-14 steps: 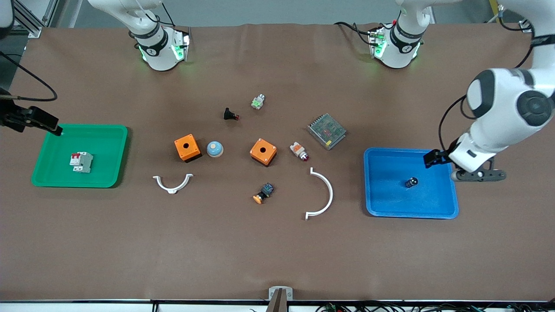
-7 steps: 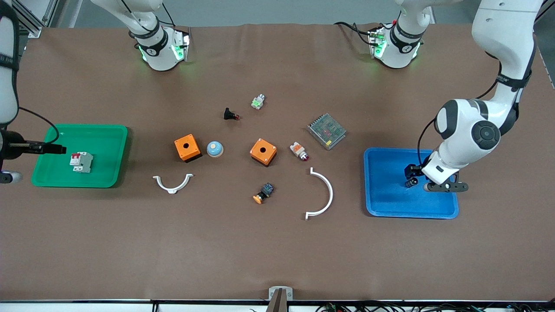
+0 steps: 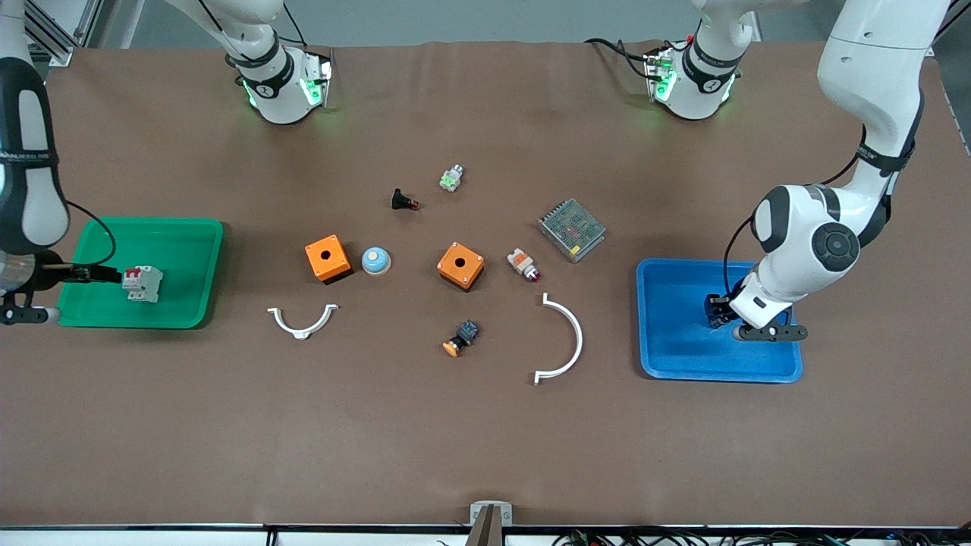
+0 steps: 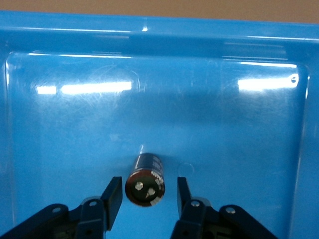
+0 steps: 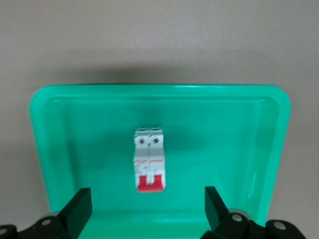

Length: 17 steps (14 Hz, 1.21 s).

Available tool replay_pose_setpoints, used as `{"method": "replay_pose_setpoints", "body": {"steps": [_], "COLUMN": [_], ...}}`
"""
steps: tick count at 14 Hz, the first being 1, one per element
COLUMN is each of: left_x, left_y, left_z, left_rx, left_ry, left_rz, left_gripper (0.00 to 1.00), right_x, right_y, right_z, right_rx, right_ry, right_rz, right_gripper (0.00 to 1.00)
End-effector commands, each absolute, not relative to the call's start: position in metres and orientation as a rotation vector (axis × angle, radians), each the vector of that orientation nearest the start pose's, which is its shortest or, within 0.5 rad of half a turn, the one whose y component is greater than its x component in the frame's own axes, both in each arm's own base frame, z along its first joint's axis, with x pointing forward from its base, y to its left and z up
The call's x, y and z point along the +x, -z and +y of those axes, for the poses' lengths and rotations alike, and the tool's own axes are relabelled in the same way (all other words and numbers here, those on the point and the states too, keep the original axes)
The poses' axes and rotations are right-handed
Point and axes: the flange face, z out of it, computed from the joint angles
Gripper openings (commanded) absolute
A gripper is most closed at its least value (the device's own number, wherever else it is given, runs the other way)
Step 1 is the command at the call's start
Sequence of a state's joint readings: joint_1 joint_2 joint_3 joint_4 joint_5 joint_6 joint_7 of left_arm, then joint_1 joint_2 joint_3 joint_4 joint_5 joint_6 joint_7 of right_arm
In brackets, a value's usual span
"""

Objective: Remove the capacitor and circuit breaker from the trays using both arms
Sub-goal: 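Grasp the capacitor with the left gripper while the right gripper grasps the breaker, then lift the capacitor with the left gripper while the right gripper lifts the breaker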

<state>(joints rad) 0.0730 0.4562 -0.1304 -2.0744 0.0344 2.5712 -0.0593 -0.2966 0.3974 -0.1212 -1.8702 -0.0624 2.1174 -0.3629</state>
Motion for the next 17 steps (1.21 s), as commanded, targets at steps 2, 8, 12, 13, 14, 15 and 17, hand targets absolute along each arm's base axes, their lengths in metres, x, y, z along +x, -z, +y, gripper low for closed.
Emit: {"method": "replay_pose_setpoints", "body": {"steps": [2, 8, 12, 13, 14, 15, 17], "left_x": [0.604, 0.614, 0.625, 0.628, 0.630, 0.631, 0.636], "left_y": [-0.211, -0.272, -0.324, -0.330, -0.331, -0.332, -0.326], "left_z": [-0.032, -0.073, -0.179, -0.207, -0.233, -0.264, -0.307], "left_rx": [-3.176, -3.172, -3.187, -3.194, -3.200, -3.211, -3.231], "left_ry": [0.117, 0.216, 0.154, 0.156, 0.155, 0.160, 0.176], "left_rz": [0.025, 0.067, -0.074, -0.127, -0.161, -0.197, -0.282], "left_gripper": [0.26, 0.00, 0.00, 0.00, 0.00, 0.00, 0.00], "right_x": [0.530, 0.522, 0.525, 0.524, 0.524, 0.523, 0.523], "right_y": [-0.264, -0.240, -0.227, -0.223, -0.222, -0.219, -0.219], "right_z": [-0.251, -0.247, -0.247, -0.247, -0.248, -0.247, -0.247], "right_rx": [-3.182, -3.162, -3.171, -3.169, -3.166, -3.159, -3.156], "right_ry": [-0.194, -0.180, -0.151, -0.160, -0.161, -0.166, -0.164], "right_rz": [-0.011, 0.021, 0.017, 0.016, 0.022, 0.033, 0.039], "right_gripper": [1.00, 0.99, 0.91, 0.86, 0.76, 0.65, 0.45]}}
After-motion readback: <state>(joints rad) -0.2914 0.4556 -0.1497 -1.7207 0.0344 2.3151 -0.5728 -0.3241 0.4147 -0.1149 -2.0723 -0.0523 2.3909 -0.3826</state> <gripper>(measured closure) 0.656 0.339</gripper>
